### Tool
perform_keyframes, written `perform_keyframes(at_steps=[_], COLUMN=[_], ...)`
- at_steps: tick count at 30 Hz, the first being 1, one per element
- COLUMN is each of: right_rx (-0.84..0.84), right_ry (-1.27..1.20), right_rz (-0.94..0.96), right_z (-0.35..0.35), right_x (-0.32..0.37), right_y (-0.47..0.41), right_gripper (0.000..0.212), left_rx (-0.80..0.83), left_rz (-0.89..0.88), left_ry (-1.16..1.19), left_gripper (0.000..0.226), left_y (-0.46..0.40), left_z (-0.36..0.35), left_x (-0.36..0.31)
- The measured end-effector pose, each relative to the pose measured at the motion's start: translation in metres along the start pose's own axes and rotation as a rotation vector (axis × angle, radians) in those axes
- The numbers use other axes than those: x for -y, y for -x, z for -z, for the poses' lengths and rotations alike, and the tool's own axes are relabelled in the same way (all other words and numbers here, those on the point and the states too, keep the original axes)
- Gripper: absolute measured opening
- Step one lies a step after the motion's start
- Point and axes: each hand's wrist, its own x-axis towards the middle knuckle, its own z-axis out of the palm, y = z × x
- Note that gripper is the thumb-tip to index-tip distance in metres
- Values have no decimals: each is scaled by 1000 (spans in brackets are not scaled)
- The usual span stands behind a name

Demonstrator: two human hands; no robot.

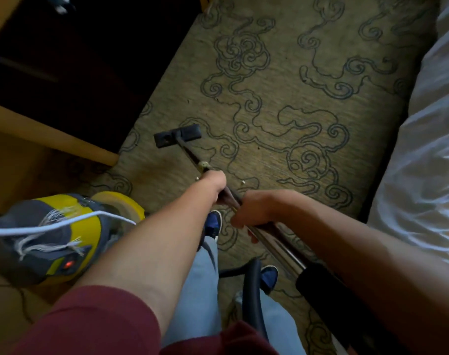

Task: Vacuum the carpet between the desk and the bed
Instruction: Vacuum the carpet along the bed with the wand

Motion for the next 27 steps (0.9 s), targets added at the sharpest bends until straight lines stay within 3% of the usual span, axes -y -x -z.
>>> perform_keyframes(at_steps=[9,14,18,21,27], right_rx=[-100,20,65,74,38], right_ry=[187,255,223,237,301], right_rz=[7,19,15,2,-66], right_z=[83,96,96,88,38], right_x=[132,162,160,149,80], right_y=[-129,-157,-144,-123,-74], right_gripper=[17,21,16,24,26], left_rx=[-33,-6,27,55,207], left_rz=[30,74,81,100,204], left_ry=[17,-2,17,21,0], left_gripper=[51,47,51,55,57], left_y=[-122,-153,-138,-114,-59], left_z=[133,154,148,132,64], left_x=[-86,-89,-87,-78,-28])
